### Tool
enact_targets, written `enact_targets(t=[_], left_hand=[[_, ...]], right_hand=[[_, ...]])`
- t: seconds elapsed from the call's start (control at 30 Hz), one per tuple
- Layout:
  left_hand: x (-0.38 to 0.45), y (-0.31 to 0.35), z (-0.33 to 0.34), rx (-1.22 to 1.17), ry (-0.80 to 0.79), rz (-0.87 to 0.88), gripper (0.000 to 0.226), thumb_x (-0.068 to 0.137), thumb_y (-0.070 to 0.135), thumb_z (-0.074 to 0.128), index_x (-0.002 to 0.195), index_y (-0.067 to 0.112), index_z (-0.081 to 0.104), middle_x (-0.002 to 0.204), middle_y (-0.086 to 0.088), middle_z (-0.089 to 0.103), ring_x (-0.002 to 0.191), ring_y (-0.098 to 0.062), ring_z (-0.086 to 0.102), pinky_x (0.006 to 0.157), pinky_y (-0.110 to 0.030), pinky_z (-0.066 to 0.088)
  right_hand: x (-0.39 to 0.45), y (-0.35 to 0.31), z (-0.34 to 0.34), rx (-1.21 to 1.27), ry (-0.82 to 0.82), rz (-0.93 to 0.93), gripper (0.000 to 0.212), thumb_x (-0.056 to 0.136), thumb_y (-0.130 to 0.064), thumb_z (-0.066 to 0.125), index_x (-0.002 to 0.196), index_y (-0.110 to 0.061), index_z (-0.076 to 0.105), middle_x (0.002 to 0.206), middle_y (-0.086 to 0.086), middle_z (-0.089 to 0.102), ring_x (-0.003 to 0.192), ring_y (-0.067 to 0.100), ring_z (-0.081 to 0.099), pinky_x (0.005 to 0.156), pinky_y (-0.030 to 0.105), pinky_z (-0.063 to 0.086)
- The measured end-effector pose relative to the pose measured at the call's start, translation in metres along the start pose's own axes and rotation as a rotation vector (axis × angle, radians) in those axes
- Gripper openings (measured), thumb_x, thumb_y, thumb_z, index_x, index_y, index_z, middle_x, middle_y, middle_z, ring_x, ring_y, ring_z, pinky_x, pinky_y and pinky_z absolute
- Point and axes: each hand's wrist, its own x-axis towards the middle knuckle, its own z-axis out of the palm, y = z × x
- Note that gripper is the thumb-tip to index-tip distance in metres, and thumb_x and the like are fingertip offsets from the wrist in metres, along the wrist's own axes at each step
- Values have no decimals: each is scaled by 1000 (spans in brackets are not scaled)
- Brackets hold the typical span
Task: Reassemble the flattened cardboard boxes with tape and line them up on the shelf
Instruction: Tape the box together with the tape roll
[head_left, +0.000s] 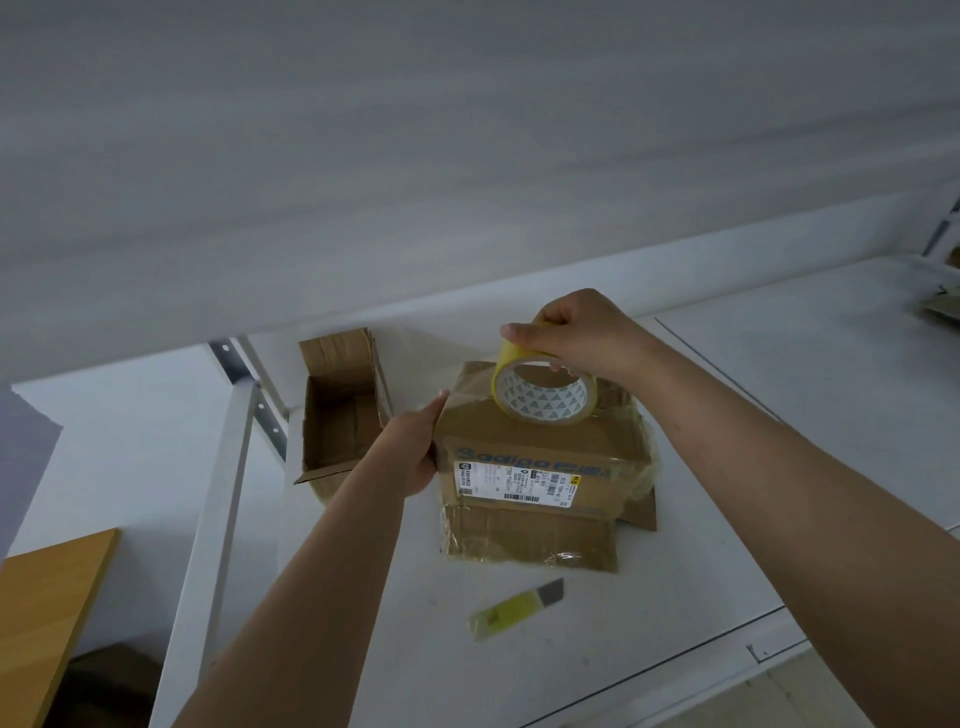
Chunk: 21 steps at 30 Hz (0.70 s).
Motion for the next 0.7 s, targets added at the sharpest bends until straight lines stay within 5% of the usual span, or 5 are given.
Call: enact_targets(t=[0.2,0.33,0.47,0.6,0.7], left_hand=[[1,-6,-3,9,-16,-25,43,99,40,51,122,6,65,119,-19,68,113,-36,63,103,-53,46],[6,-21,-5,107,168,-54,32,102,4,37,117,-3,64,114,-22,68,107,-38,65,100,-50,49],[3,-11,-9,242,187,183,26,102,15,48,118,0,61,102,-15,67,96,-32,65,93,-47,54],[-17,26,-7,677,-30,733,67,85,54,57,138,14,46,126,7,55,124,-15,50,92,-17,42],[-21,39,17,1069,-280,761,121,57,60,76,154,19,17,153,1,36,141,-18,31,115,-40,28]], right_hand=[[-2,3,4,33,31,18,48,82,-48,72,78,-1,69,57,1,64,56,11,60,54,22,45],[-4,4,4,37,21,32,46,82,-51,71,82,-4,71,56,-1,65,51,8,58,51,20,46],[-3,3,2,49,12,13,53,80,-53,71,85,-1,70,56,-1,65,51,9,59,50,18,47],[-3,0,0,32,-10,-2,63,77,-61,70,83,2,68,54,-3,65,47,6,60,50,17,47],[-5,-1,-3,70,-34,-29,61,76,-66,66,78,-5,67,54,-3,66,49,7,61,53,19,49]])
